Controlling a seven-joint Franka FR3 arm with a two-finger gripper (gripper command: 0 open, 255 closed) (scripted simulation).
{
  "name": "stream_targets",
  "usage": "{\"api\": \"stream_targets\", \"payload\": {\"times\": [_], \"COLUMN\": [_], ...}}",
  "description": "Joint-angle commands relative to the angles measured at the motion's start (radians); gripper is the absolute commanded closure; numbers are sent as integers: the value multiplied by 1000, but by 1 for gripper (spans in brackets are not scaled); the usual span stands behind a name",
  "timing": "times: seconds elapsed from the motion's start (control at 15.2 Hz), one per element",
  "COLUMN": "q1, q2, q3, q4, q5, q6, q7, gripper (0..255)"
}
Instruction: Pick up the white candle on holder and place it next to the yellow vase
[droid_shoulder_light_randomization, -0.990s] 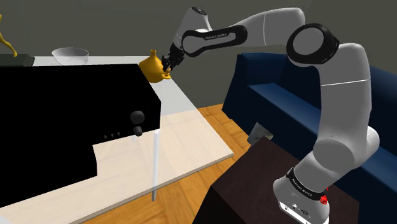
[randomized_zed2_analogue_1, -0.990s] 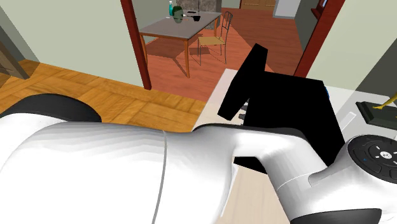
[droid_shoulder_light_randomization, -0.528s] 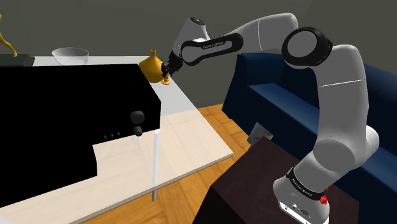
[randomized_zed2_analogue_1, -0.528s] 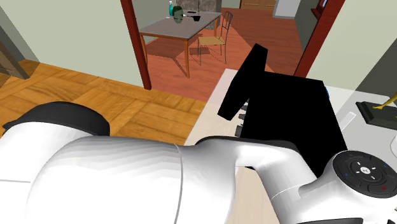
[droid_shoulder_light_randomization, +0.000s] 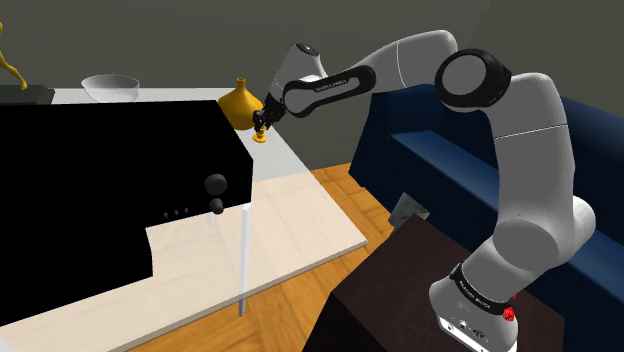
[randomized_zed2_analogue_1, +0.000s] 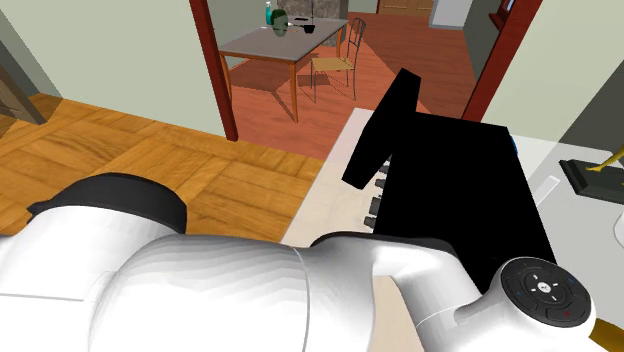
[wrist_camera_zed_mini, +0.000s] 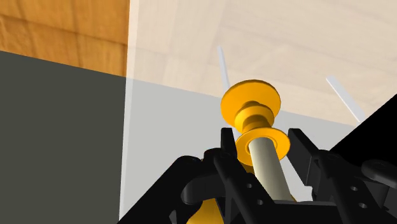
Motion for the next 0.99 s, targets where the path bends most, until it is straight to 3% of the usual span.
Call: {"api": "stream_targets", "payload": {"times": [0.0,0.4,0.46,0.79,0.92], "q1": [1,1,1,1,-25], "q2": [5,5,5,5,-62], "q3": [-2,-2,-2,-2,19], "q4": [0,0,0,0,-53], "q5": [-2,-2,-2,-2,15], "q6": [5,5,5,5,-10], "q7": [1,1,1,1,-6], "gripper": [255,255,0,0,0]}}
